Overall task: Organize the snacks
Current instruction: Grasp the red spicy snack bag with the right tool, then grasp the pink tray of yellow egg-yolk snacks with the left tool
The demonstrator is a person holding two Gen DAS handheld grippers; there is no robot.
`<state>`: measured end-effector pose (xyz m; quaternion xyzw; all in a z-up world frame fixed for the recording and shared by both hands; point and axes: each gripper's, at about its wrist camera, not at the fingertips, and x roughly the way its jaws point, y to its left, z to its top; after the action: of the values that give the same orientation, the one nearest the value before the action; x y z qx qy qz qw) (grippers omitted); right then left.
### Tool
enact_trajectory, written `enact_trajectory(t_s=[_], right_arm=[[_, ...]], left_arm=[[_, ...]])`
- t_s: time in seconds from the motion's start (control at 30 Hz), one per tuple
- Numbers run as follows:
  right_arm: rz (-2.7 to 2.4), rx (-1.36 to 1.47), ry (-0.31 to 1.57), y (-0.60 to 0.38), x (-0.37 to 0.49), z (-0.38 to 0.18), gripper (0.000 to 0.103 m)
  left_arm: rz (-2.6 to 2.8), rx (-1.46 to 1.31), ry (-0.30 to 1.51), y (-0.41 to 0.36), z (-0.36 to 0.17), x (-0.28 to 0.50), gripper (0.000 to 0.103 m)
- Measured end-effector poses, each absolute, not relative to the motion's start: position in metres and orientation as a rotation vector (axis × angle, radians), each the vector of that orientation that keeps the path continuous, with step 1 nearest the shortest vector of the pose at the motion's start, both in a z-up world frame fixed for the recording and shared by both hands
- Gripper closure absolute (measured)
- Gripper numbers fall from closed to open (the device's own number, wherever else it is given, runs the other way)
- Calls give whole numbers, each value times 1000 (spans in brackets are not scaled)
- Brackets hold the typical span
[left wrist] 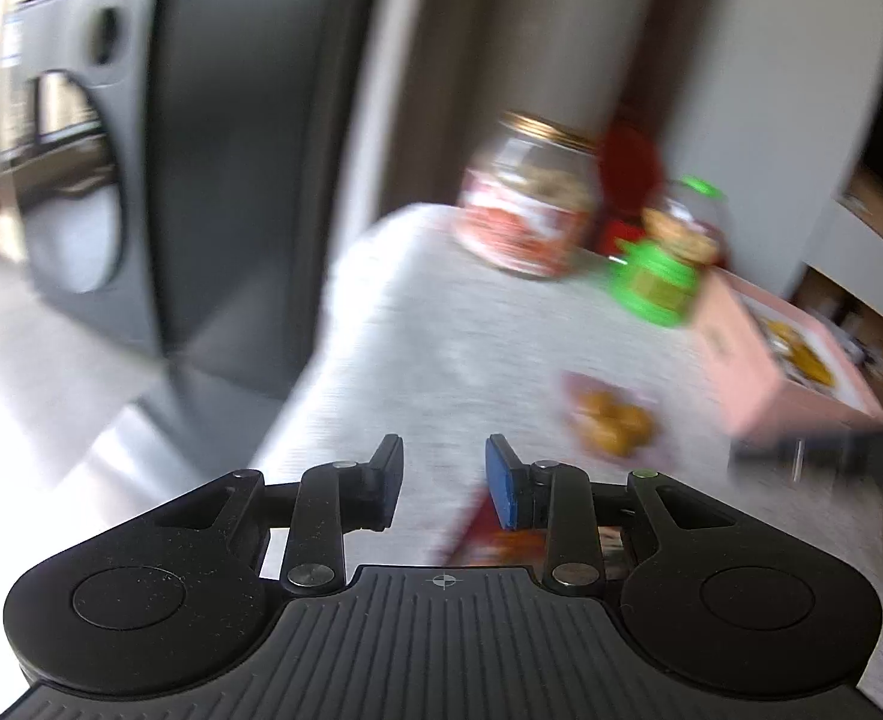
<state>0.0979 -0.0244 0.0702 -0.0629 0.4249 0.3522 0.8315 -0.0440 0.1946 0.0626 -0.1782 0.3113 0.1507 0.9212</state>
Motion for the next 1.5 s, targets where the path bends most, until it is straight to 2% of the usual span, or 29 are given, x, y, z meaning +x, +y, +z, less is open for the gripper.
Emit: enact_trajectory(t_s=[0.1, 0.2, 0.23, 0.27, 0.33, 0.4, 0.57, 0.67, 0.9, 1.2, 1.37, 1.5], right_arm=[[754, -165, 966, 14, 65, 52, 35], [750, -96, 1108, 42, 55, 37, 35], [731, -58, 1144, 50, 55, 32, 33], [706, -35, 1124, 57, 52, 33, 23], [631, -27, 1114, 75, 50, 32, 20], [564, -43, 1068, 89, 46, 29, 12], [510, -322, 840, 111, 17, 19, 8], [600, -411, 772, 102, 5, 21, 9], [755, -321, 905, 21, 38, 28, 28], [538, -301, 800, -97, 79, 22, 28], [531, -214, 752, -146, 91, 6, 20], [527, -157, 726, -160, 83, 2, 17]], left_arm=[[388, -385, 632, 216, 65, -59, 69], [442, -372, 620, 224, 66, -72, 69], [458, -361, 616, 226, 66, -75, 69], [479, -341, 610, 226, 67, -82, 69], [522, -296, 604, 227, 67, -86, 68], [555, -265, 607, 228, 66, -88, 68], [552, -272, 609, 231, 65, -92, 68], [527, -278, 610, 227, 65, -88, 68], [416, -250, 623, 197, 67, -71, 69], [297, -187, 697, 153, 61, -36, 69], [120, -293, 720, 134, 51, -5, 69], [77, -196, 714, 101, 47, 28, 69]])
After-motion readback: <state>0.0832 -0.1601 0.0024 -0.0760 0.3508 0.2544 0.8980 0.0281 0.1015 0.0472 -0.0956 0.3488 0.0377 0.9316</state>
